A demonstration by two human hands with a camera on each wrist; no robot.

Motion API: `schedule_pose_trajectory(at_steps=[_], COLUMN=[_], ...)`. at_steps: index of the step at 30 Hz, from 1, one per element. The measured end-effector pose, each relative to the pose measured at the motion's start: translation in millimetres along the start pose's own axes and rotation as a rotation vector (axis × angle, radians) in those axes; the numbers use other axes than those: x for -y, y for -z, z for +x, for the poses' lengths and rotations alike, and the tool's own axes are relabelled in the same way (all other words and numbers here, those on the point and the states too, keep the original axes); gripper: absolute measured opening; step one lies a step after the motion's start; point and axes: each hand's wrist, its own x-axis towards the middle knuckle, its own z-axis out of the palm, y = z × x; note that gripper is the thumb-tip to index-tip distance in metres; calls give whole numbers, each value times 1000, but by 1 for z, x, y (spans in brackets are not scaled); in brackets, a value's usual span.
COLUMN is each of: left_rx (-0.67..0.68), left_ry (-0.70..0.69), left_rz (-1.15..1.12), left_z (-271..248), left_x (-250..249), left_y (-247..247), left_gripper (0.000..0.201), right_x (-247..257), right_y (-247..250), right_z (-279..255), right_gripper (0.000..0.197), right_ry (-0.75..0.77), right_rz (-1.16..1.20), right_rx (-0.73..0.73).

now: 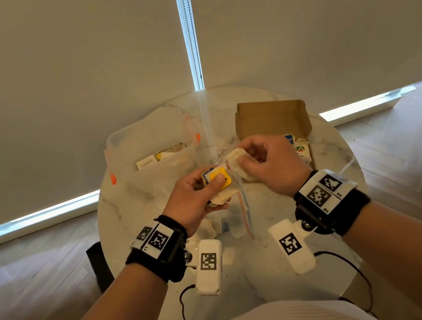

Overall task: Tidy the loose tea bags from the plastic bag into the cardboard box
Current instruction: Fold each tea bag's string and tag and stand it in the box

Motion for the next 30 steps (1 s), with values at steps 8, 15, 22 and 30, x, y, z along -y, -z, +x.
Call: schedule_pose_trajectory(at_steps=[8,15,22,30], left_rx=[-23,-44,-50,-42], left_ry=[-36,-47,-80,-91], left_rz=[70,114,178,250], left_z=[1,3,10,18], left_x=[0,-1,0,0], left_y=[-2,-1,-2,-1], left_gripper=[31,30,34,35], right_x=[0,-8,-12,-15], right_y=[-4,-4,-9,-9], right_z=[-4,-9,-8,2], right_gripper=[17,13,23,18], right_ry=[97,95,62,-90], right_rz=[67,54,72,211], right_rx=[-2,-44,6,45])
